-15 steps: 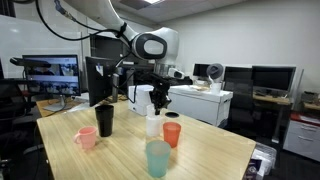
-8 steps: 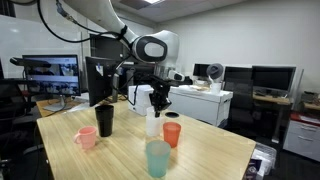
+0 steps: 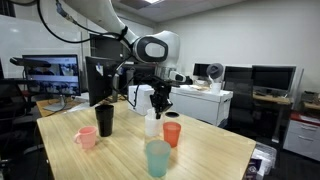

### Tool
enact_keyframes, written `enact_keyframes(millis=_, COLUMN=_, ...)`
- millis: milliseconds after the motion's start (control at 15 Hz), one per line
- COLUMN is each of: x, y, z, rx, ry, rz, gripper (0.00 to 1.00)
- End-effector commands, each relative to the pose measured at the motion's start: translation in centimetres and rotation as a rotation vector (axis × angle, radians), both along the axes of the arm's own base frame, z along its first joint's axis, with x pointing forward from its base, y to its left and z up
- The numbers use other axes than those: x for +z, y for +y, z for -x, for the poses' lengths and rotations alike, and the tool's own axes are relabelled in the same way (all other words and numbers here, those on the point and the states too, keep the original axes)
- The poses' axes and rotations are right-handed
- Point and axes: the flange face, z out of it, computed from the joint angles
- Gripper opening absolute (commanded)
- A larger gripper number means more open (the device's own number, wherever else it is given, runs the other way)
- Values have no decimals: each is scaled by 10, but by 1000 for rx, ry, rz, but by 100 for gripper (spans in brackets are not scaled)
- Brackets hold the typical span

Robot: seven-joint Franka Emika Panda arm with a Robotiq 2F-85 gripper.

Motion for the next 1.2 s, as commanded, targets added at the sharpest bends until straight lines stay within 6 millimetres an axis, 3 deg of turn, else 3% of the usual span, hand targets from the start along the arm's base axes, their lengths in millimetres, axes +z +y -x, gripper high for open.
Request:
enact_keyframes(millis=0, x=-7, y=-4, z=3, rx=25, ry=17, rz=2, gripper=32)
enact_keyframes(millis=267, x=-5, y=-3, z=3, rx=25, ry=13, rz=0, gripper=58)
enact_keyframes(millis=667, x=15, y=5, z=6, rx=39, ry=4, rz=5, gripper=97)
enact_keyframes(millis=1133, x=64, y=20, z=26, rx=67, ry=7, rz=-31, gripper=100)
